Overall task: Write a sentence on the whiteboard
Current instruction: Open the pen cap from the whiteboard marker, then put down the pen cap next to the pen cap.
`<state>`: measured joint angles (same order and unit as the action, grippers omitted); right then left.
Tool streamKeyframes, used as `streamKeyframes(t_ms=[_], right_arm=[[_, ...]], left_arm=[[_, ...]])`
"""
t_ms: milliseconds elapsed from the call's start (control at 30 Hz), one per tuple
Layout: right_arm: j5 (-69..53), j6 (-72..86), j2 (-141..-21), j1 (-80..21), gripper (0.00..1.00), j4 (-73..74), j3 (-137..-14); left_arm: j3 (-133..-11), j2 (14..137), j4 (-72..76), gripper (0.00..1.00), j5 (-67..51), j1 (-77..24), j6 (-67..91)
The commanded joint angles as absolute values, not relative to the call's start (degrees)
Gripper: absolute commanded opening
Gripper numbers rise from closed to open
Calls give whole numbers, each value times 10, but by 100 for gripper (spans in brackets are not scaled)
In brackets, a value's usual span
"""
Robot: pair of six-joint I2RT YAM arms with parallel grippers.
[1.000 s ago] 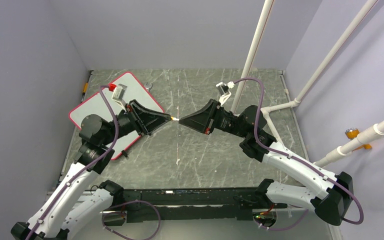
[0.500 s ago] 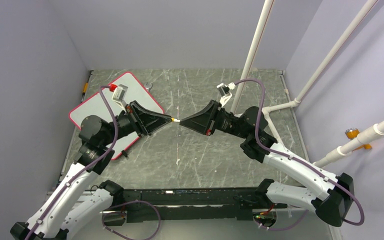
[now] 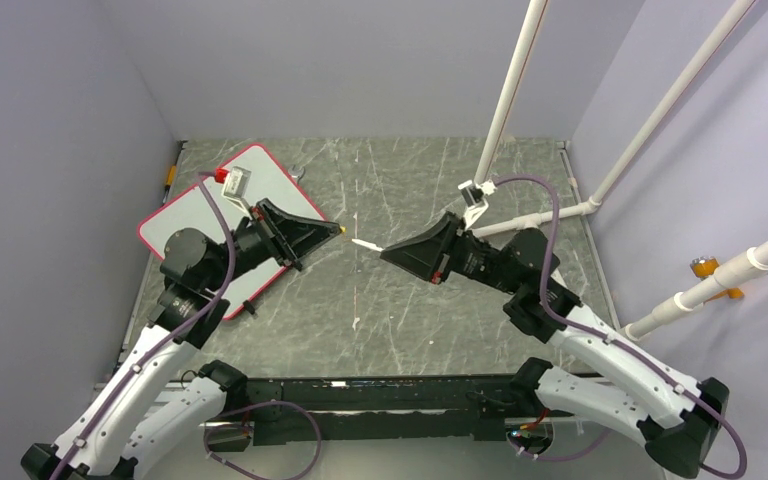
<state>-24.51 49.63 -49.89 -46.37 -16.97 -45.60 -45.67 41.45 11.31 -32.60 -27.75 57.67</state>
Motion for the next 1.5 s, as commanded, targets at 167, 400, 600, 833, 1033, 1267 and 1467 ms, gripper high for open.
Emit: streamKeyframes(t_ms=[167, 400, 600, 833, 1033, 1267, 1467], right_arm=[[-231, 456, -434, -445, 0, -111, -448], [-112, 394, -397, -445, 0, 57, -485], [-33, 352, -394, -445, 0, 173, -528], [48, 338, -397, -445, 0, 267, -574], [133, 338, -388, -445, 0, 340, -610], [145, 338, -379, -444, 0, 385, -626], [154, 336, -370, -445, 0, 414, -630]], left_arm=[[-462, 423, 140, 0, -246, -269, 575], [-463, 477, 120, 0, -247, -270, 555], [-437, 553, 155, 0, -251, -284, 552], [-427, 664, 202, 0, -239, -333, 537], [-453, 790, 256, 0, -243, -382, 530], [-517, 952, 293, 0, -246, -434, 533], [-597, 1047, 229, 0, -205, -475, 493]])
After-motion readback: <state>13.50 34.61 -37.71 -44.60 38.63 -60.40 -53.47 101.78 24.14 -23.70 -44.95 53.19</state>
